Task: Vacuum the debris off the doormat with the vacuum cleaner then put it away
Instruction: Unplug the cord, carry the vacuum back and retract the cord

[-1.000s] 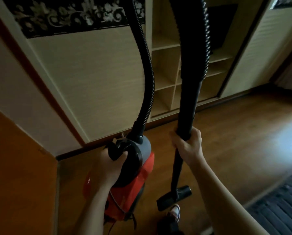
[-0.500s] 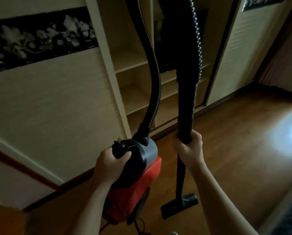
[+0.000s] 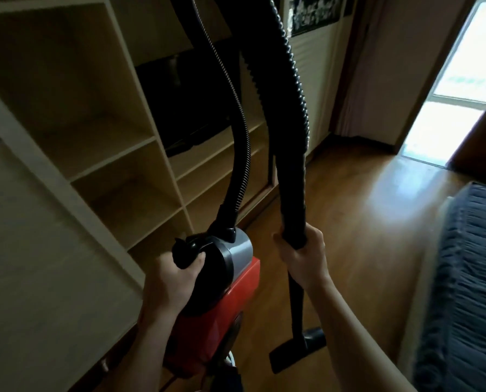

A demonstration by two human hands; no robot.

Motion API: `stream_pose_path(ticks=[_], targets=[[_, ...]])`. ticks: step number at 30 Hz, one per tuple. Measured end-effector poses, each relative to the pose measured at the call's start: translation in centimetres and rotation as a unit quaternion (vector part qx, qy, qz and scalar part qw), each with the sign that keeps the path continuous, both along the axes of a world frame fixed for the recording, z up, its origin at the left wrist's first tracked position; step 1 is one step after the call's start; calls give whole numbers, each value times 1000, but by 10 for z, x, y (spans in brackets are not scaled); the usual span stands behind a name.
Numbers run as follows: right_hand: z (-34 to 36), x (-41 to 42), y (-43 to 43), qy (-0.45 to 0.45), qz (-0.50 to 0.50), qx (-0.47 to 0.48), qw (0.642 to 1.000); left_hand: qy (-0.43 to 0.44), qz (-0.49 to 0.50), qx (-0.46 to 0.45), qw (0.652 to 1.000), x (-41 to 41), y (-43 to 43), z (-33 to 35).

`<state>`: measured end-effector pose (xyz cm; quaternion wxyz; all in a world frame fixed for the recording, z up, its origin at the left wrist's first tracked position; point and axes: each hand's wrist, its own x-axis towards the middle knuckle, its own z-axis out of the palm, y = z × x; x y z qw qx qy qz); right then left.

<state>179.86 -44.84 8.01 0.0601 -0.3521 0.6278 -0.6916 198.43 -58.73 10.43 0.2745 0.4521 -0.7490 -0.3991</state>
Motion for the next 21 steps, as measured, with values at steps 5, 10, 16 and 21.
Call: stream_pose_path(ticks=[5,10,16,21], targets=[[-7,-69,-26,29,-73,12,997,12,-65,2,998,-81,-44,-5],[-8,-146,-74,24,-142,36,989,45,-116,33,992,-170,-114,-27],[16,-225,-143,-14,-232,58,971,17,-184,27,982,-275,-181,-22],[14,-279,-161,-31,-264,53,963,-9,-238,21,971,-348,-213,-18]])
